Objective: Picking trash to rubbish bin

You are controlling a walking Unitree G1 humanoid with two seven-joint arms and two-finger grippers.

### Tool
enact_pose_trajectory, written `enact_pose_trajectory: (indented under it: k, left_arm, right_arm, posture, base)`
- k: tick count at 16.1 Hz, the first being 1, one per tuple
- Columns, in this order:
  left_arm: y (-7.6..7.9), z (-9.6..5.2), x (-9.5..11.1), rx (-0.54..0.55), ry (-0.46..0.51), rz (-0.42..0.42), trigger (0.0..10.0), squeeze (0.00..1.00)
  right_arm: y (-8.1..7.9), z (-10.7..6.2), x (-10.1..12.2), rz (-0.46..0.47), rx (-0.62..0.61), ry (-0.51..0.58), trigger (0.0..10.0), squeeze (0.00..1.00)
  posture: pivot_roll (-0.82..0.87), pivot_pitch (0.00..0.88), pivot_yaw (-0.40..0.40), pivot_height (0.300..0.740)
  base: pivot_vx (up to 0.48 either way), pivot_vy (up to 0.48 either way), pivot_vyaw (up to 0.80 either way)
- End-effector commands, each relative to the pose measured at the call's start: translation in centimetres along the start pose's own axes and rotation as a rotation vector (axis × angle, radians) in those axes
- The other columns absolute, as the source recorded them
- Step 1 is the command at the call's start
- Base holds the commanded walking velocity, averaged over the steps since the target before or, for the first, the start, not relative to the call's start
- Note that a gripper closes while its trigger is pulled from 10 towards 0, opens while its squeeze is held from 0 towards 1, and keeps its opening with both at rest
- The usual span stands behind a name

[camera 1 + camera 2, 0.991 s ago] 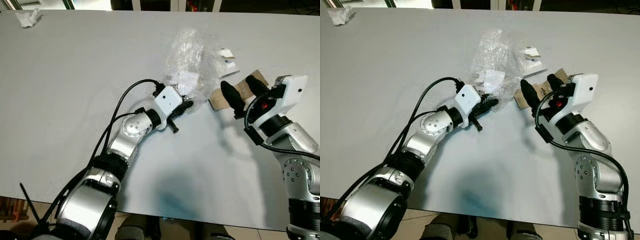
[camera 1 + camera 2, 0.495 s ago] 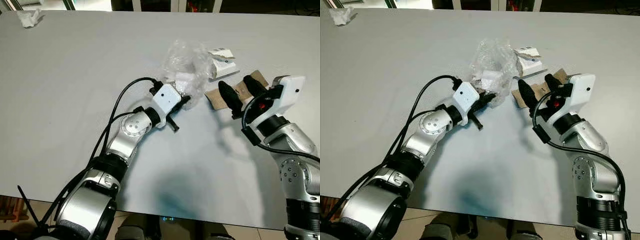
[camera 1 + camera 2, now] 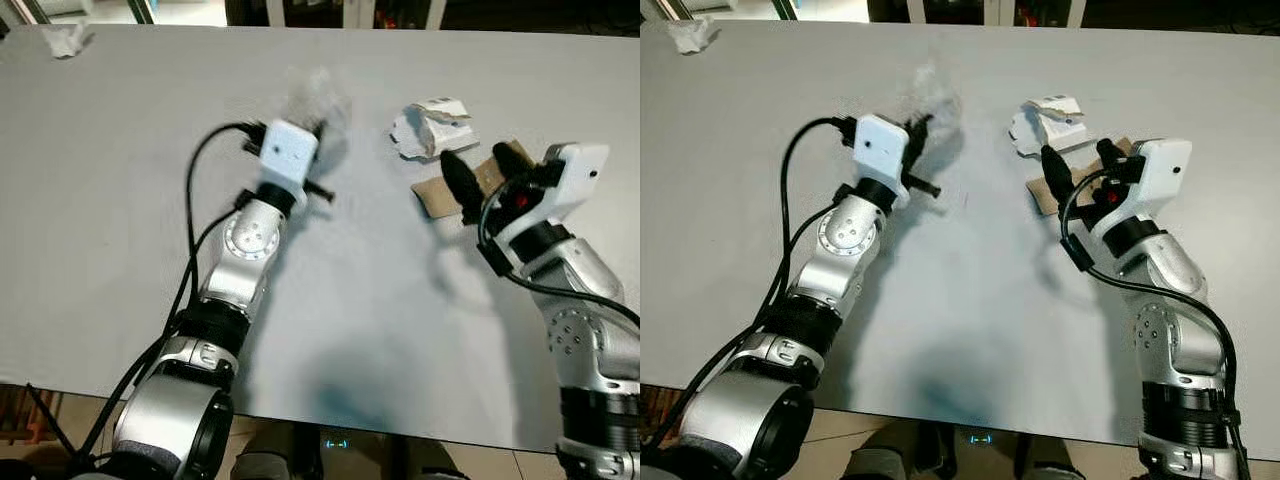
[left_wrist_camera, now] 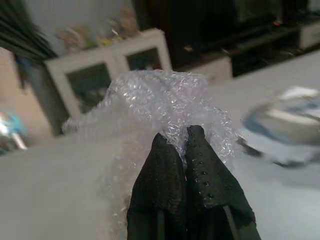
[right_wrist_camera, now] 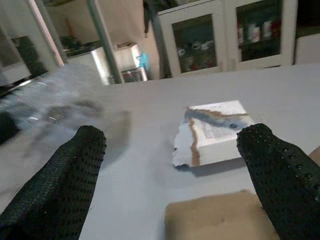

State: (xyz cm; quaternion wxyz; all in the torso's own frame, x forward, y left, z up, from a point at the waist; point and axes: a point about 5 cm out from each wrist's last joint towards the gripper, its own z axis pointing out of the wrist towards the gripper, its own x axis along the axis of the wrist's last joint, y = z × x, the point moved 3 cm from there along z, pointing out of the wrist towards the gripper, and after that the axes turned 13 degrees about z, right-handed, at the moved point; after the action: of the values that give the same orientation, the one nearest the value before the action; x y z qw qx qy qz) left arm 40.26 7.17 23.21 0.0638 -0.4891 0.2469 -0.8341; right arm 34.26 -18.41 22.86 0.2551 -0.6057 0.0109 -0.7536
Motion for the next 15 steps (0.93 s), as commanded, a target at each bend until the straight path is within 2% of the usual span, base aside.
enact_pose_trajectory:
  k: [1,4,11,15]
  left_arm:
    - [-0.4,-0.2,0.2,0.04,0.014,0.013,10.0,0.0]
    - [-1.0,-0.5,0.5,0.106,0.031,-0.002,10.0,0.0]
    - [-2.8,-0.6,3.2,0.224,0.149,0.077,10.0,0.0]
    - [-3.1,-0.6,4.4,0.263,0.185,0.081,10.0,0.0]
  right_arm:
    - [0.5,0.0,0.2,-0.001,-0.036,0.024,10.0,0.0]
    - [0.8,0.2,0.6,-0.016,-0.08,0.053,10.0,0.0]
    - [1.3,1.2,2.8,-0.065,-0.229,0.204,10.0,0.0]
    - [0.2,1.9,3.2,-0.122,-0.236,0.247,10.0,0.0]
  posture:
    - [-0.08,0.195,0.106,0.74]
    - [-0.08,0.191,0.106,0.74]
    - [-0.08,0.16,0.107,0.74]
    - [-0.08,0.142,0.105,0.74]
  base:
    - [0.0,0.0,0.0]
    - [0.0,0.0,0.0]
    - [0.0,0.0,0.0]
    - [0.0,0.0,0.0]
